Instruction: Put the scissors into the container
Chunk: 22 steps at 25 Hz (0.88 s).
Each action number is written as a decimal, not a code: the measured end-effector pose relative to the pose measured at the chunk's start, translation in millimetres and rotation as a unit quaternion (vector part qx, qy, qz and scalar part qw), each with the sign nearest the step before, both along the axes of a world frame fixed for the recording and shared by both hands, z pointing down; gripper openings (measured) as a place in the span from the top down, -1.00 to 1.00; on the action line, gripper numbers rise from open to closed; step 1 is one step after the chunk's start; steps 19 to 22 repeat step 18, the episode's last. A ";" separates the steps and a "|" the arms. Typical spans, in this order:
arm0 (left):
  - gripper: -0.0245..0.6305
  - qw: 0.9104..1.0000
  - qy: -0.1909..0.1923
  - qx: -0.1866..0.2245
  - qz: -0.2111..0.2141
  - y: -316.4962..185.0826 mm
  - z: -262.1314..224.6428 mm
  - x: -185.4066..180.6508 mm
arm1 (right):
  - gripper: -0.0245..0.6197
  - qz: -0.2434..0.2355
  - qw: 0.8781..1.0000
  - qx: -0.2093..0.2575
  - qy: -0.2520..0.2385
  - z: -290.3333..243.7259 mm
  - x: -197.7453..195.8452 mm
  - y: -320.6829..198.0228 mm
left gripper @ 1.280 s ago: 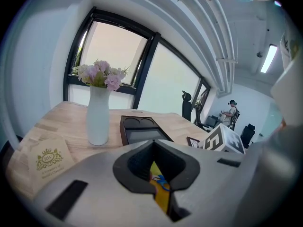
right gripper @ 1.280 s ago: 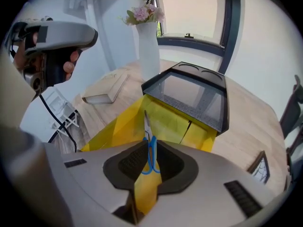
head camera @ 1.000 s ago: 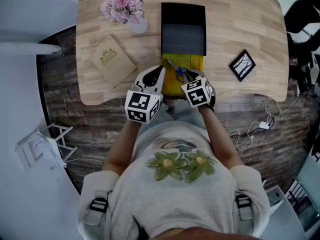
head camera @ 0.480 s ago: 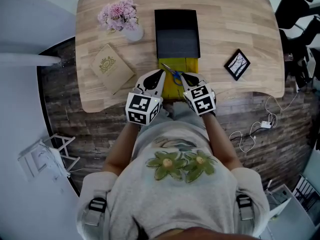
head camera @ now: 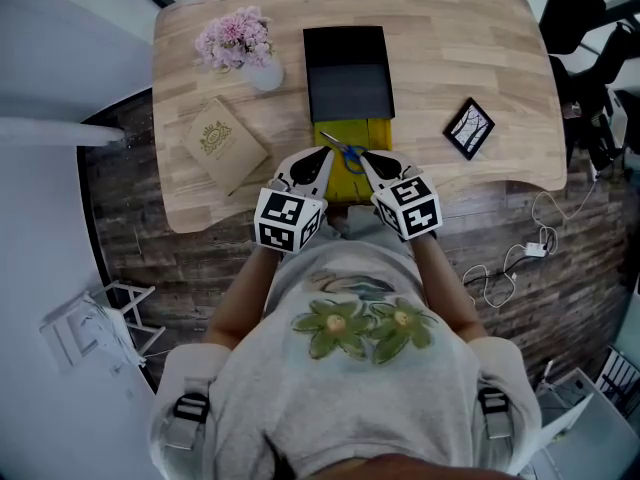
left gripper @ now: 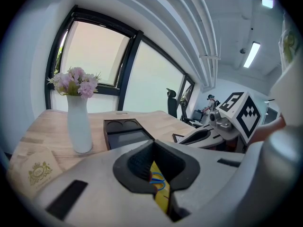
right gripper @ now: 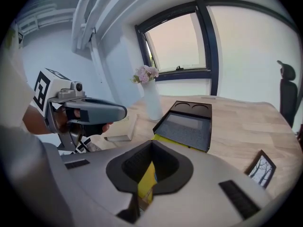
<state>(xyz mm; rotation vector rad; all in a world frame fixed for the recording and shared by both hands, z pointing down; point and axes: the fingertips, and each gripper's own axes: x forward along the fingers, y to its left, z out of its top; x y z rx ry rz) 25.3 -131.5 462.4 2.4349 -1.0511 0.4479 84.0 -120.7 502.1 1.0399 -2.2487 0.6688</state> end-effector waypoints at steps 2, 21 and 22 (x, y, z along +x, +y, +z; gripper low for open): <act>0.91 1.000 -0.001 0.001 0.003 1.7 -1.1 0.4 | 0.90 0.000 1.000 -0.004 -0.002 1.5 1.4 3.7; 0.90 1.000 -0.010 -0.012 -0.005 12.0 3.2 -6.9 | 0.90 0.012 0.998 -0.023 -0.055 -0.5 7.0 20.1; 0.90 1.000 -0.010 -0.012 -0.005 12.0 3.2 -6.9 | 0.90 0.012 0.998 -0.023 -0.055 -0.5 7.0 20.1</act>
